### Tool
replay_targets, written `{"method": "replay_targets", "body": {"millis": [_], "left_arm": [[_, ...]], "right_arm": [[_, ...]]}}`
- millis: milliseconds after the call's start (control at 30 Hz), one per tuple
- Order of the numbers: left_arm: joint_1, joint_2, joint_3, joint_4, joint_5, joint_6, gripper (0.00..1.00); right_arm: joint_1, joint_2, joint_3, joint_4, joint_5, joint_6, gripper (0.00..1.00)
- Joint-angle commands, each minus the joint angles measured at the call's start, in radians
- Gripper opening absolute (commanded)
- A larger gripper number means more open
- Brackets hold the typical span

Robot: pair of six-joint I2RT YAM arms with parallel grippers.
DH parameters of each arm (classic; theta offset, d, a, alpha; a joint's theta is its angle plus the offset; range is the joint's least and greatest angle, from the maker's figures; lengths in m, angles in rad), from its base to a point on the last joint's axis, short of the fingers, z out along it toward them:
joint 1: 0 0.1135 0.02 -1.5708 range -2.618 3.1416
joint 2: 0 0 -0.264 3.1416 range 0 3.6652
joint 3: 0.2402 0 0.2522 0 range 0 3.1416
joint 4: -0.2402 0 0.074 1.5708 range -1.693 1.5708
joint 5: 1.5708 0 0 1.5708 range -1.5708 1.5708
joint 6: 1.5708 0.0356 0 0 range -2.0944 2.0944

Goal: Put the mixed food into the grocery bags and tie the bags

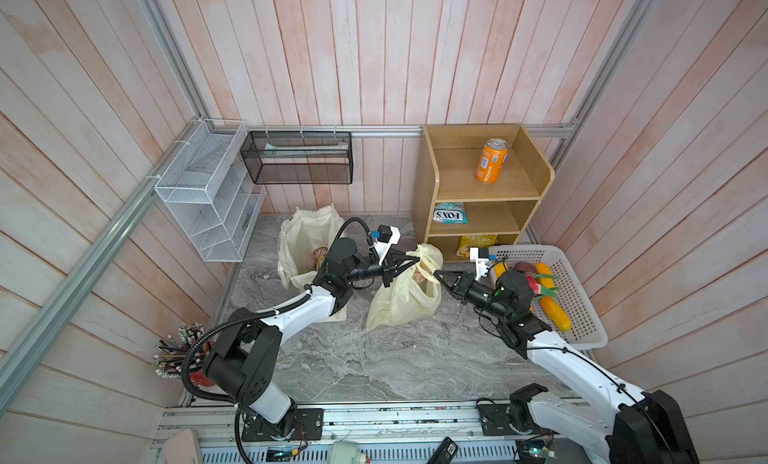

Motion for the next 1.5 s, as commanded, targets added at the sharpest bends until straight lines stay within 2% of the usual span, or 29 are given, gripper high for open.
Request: {"method": "replay_targets", "body": {"millis": [0,300,533,733,967,1167,1300,1467], "left_arm": [[0.015,0.002,0.018,0.117,-0.043,-0.017,0.0],[0.006,0.017,0.038,0.105,-0.046,-0.016,0.0],[0.003,0.01,0.038,0.106,-0.041,-0.017,0.0],[0.003,0.005,0.036,0.086,-0.02,-0.004,0.0],[0.003,0.011,0.034,0.077,-0.004,0.006,0.0],[0.002,0.015,0.042,0.064,0.014,0.011,0.0],[0.002,0.016,0.043,0.057,0.025,0.013,0.0],[0.001,0.013,0.042,0.043,0.03,0.02,0.0]], "right_arm": [[0.011,-0.013,-0.023,-0.131,0.004,-0.05,0.0],[0.123,0.096,0.06,-0.169,0.018,-0.151,0.0],[0.115,0.154,0.036,-0.16,0.041,-0.15,0.0],[0.074,0.08,0.085,-0.271,0.054,-0.203,0.01],[0.003,-0.067,0.162,-0.471,0.089,-0.254,0.38],[-0.005,-0.11,0.234,-0.523,0.112,-0.236,0.46],[-0.005,-0.068,0.277,-0.466,0.075,-0.21,0.56],[-0.005,0.02,0.316,-0.333,0.005,-0.152,0.6]]}}
